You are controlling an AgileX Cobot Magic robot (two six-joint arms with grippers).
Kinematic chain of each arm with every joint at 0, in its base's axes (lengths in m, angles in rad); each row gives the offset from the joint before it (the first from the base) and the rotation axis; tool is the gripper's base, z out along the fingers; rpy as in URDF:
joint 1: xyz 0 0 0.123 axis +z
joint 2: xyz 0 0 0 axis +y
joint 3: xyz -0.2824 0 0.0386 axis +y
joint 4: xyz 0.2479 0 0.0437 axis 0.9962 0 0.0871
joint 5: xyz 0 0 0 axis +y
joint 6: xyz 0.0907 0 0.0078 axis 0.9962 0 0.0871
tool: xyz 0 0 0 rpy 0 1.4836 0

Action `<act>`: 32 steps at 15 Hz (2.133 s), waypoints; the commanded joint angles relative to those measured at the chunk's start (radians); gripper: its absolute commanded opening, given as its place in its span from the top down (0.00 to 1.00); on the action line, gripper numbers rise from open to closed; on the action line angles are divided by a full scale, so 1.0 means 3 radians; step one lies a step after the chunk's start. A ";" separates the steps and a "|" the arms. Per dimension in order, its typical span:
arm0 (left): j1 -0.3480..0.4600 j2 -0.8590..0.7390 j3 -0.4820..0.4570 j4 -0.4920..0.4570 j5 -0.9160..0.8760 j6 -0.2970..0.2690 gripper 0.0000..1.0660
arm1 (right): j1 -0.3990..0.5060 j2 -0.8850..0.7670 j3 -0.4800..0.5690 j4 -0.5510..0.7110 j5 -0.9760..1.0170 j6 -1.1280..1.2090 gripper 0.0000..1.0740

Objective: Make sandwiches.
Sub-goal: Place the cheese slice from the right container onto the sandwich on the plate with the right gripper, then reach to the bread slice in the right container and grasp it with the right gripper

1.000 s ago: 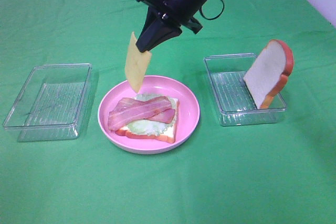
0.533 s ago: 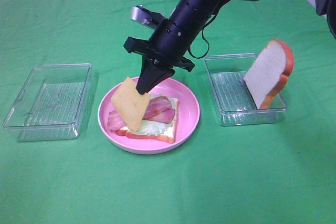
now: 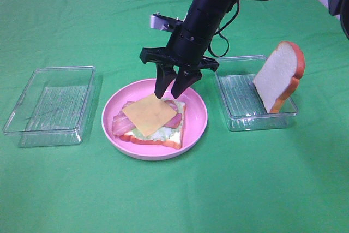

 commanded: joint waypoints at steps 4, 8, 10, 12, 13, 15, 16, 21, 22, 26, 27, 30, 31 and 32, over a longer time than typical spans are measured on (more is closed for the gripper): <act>0.0010 -0.0067 0.0003 -0.0033 -0.0040 -0.0023 0.24 | -0.0010 -0.0287 0.0000 -0.0633 0.0067 0.0317 0.37; 0.0010 -0.0067 0.0003 -0.0033 -0.0040 -0.0023 0.24 | -0.0017 -0.0743 0.0000 -0.1347 0.0260 0.0637 0.34; 0.0010 -0.0067 0.0003 -0.0033 -0.0040 -0.0023 0.24 | -0.0097 -0.0940 0.0000 -0.1467 0.0423 0.0650 0.32; 0.0010 -0.0067 0.0003 -0.0033 -0.0040 -0.0023 0.24 | -0.0320 -0.1077 0.0000 -0.1430 0.0457 0.0673 0.32; 0.0010 -0.0067 0.0003 -0.0033 -0.0040 -0.0023 0.24 | -0.0400 -0.1113 0.0000 -0.1410 0.0457 0.0683 0.32; 0.0010 -0.0067 0.0003 -0.0033 -0.0040 -0.0023 0.24 | -0.0647 -0.1170 0.0003 -0.1347 0.0457 0.0680 0.32; 0.0010 -0.0067 0.0003 -0.0033 -0.0040 -0.0023 0.24 | -0.0860 -0.1170 0.0047 -0.1347 0.0457 0.0597 0.31; 0.0010 -0.0067 0.0003 -0.0033 -0.0040 -0.0023 0.24 | -0.1247 -0.1157 0.0487 -0.1273 0.0433 0.0507 0.29; 0.0010 -0.0067 0.0003 -0.0033 -0.0040 -0.0023 0.24 | -0.1293 -0.1133 0.0533 -0.1240 0.0397 0.0480 0.29; 0.0010 -0.0067 0.0003 -0.0033 -0.0040 -0.0023 0.24 | -0.1327 -0.0923 0.0547 -0.0917 0.0273 0.0267 0.29; 0.0010 -0.0067 0.0003 -0.0033 -0.0040 -0.0023 0.24 | -0.1327 -0.0873 0.0547 -0.0930 0.0240 0.0270 0.29; 0.0010 -0.0067 0.0003 -0.0033 -0.0040 -0.0023 0.24 | -0.1327 -0.0780 0.0547 -0.1070 0.0143 0.0360 0.29; 0.0010 -0.0067 0.0003 -0.0033 -0.0040 -0.0023 0.24 | -0.1327 -0.0763 0.0547 -0.1060 0.0120 0.0360 0.30; 0.0010 -0.0067 0.0003 -0.0033 -0.0040 -0.0023 0.24 | -0.1327 -0.0753 0.0547 -0.1050 0.0123 0.0360 0.31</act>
